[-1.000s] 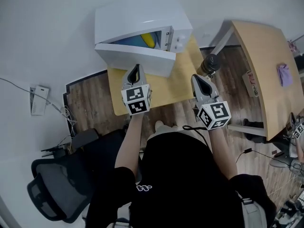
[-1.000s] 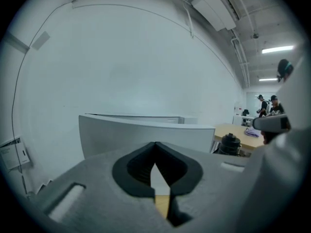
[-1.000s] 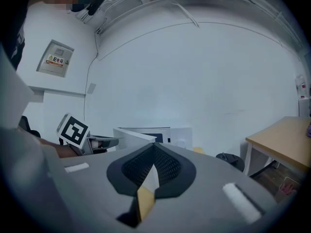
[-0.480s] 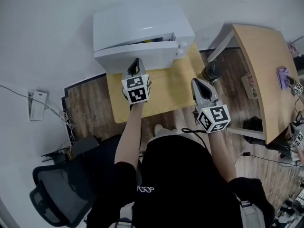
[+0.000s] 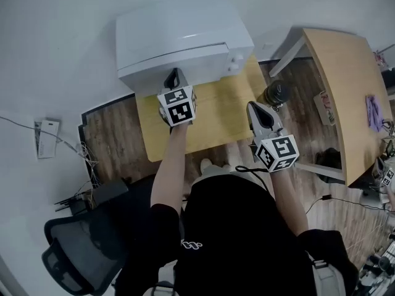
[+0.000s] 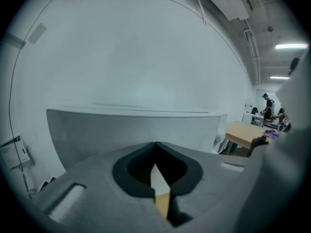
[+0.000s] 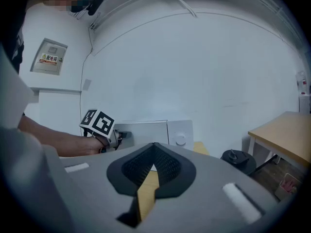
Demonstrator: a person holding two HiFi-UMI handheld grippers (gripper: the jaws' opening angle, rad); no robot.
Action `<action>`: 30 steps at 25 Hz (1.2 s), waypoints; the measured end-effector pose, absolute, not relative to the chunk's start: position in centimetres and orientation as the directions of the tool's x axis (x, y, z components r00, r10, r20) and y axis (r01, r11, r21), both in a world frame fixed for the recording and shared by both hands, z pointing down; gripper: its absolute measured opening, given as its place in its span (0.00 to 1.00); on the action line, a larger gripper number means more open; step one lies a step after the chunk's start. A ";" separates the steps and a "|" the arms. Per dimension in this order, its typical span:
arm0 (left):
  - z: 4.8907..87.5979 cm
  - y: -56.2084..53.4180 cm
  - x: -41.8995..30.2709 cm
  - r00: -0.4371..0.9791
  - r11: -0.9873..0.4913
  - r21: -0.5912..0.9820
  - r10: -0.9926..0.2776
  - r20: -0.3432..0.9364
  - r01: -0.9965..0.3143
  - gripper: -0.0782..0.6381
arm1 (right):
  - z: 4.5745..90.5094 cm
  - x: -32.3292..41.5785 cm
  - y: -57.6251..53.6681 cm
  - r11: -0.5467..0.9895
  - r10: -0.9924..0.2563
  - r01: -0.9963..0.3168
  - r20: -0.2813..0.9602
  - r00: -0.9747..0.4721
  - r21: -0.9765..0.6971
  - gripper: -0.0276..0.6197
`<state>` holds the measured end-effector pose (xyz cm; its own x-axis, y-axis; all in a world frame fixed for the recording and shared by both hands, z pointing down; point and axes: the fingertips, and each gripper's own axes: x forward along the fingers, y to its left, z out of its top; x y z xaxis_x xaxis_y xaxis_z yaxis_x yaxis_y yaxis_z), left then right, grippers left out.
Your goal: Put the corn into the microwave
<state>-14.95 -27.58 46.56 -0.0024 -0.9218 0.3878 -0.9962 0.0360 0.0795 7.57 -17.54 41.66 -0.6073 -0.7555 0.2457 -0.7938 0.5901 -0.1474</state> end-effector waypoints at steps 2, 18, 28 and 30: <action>46.4 -27.6 -15.1 -0.008 0.042 0.089 -0.933 0.360 -0.995 0.11 | 41.7 7.4 -17.8 0.593 -0.753 -0.792 0.247 -0.610 -0.147 0.05; 44.4 -26.0 -14.9 0.102 -0.046 0.172 -0.938 0.332 -0.984 0.11 | 40.8 5.8 -18.3 0.632 -0.725 -0.755 0.208 -0.656 -0.177 0.05; 36.1 -11.5 -8.8 0.050 -0.047 0.049 -0.997 0.063 -0.998 0.11 | 37.6 4.0 -15.7 0.697 -0.693 -0.698 0.096 -0.715 -0.162 0.05; 35.9 -9.8 -8.3 0.003 -0.001 0.024 -0.999 0.054 -1.000 0.11 | 37.2 3.7 -14.6 0.710 -0.685 -0.689 0.088 -0.724 -0.145 0.05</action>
<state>-8.29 -9.85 35.86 0.0026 -0.9985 0.0544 -0.9997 -0.0013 0.0239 3.66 -14.57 37.21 -0.7236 -0.6846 0.0879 -0.6892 0.7100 -0.1448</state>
